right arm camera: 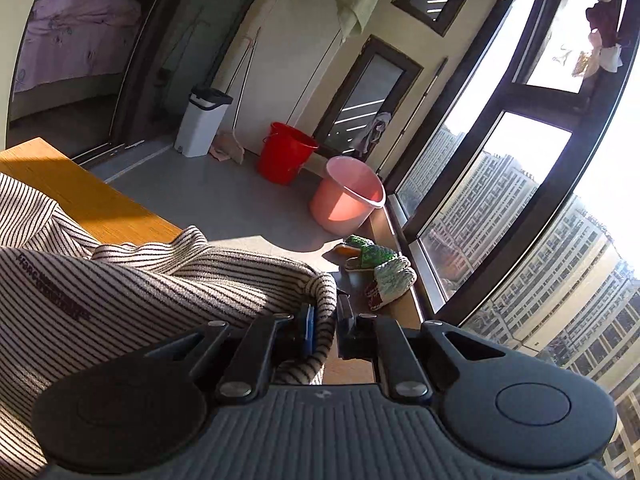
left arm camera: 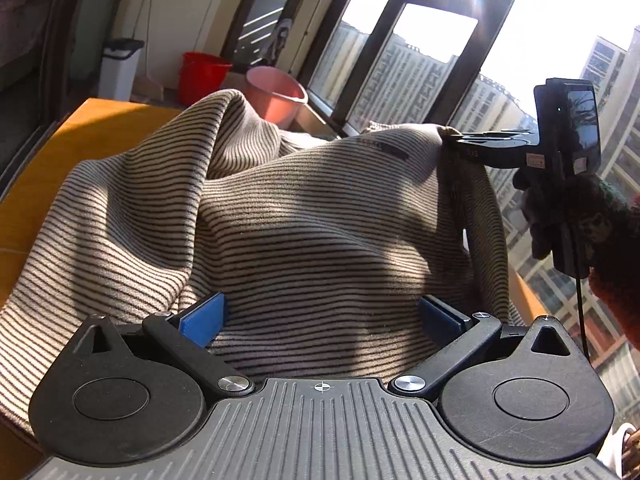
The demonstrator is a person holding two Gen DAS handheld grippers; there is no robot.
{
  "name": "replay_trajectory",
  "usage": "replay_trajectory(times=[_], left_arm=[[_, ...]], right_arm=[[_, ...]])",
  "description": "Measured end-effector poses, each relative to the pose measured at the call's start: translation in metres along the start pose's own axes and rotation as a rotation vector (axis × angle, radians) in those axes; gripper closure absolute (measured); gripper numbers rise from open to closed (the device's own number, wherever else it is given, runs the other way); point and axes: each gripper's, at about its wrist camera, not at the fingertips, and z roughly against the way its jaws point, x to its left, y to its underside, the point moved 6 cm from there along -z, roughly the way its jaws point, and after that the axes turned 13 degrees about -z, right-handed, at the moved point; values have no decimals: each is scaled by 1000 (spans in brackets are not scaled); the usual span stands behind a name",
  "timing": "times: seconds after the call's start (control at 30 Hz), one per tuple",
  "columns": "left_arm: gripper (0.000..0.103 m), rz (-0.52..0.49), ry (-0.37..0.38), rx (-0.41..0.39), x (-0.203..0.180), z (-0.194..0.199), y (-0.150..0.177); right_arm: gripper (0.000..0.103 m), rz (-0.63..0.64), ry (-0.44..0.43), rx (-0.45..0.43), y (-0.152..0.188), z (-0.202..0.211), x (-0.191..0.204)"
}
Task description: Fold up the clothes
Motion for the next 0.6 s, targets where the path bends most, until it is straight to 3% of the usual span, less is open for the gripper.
replay_trajectory(times=[0.1, 0.2, 0.27, 0.33, 0.4, 0.5, 0.6], left_arm=[[0, -34, -10, 17, -3, 5, 3], [0, -44, 56, 34, -4, 11, -4], [0, -57, 109, -4, -5, 18, -23], [0, -109, 78, -111, -3, 28, -54], [0, -163, -13, -168, 1, 25, -82], [0, -222, -136, -120, 20, -12, -108], [0, -237, -223, -34, 40, -53, -116]], right_arm=[[93, -56, -6, 71, 22, -19, -10], [92, -132, -46, 112, 42, -26, -18], [90, -155, -62, 95, 48, -18, -24], [80, -196, -67, 81, 49, -7, -31], [71, -269, -114, 57, 48, 12, -40], [56, -371, -256, 39, 54, 46, -43], [51, -415, -406, 60, 76, 75, -28]])
